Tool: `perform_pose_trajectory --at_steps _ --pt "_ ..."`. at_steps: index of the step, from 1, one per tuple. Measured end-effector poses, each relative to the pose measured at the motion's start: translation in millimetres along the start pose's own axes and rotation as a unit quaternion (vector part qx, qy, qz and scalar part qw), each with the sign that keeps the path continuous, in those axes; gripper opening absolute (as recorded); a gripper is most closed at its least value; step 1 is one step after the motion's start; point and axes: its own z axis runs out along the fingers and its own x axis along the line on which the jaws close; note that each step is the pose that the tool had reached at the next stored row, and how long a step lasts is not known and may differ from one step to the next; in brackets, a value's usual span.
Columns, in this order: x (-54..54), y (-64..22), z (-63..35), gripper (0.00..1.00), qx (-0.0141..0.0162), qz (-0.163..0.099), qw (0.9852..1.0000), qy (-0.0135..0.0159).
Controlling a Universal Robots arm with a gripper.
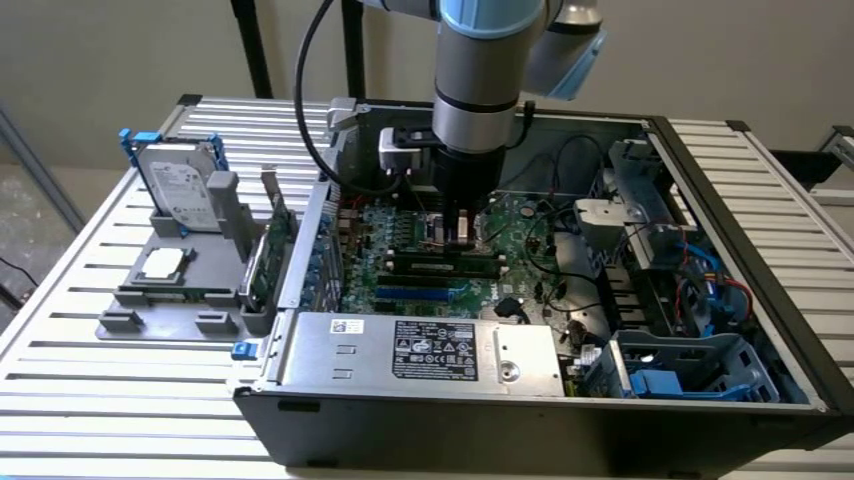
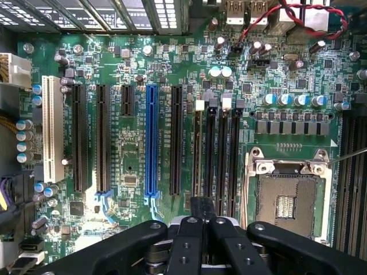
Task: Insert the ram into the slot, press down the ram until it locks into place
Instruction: 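Press down the ram until it locks into place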
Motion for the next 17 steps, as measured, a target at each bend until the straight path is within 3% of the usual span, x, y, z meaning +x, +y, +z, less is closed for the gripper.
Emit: perform_pose_trajectory --at_steps 6,12,17 --pt "-0.1 0.1 2.0 0.11 0.0002 0.000 1.0000 -0.0004" --pt "0.1 0.1 -19.5 0.11 0.0002 0.000 1.0000 -0.0005" --pt "0.1 -0.4 -21.4 0.11 0.0002 0.000 1.0000 -0.0006"
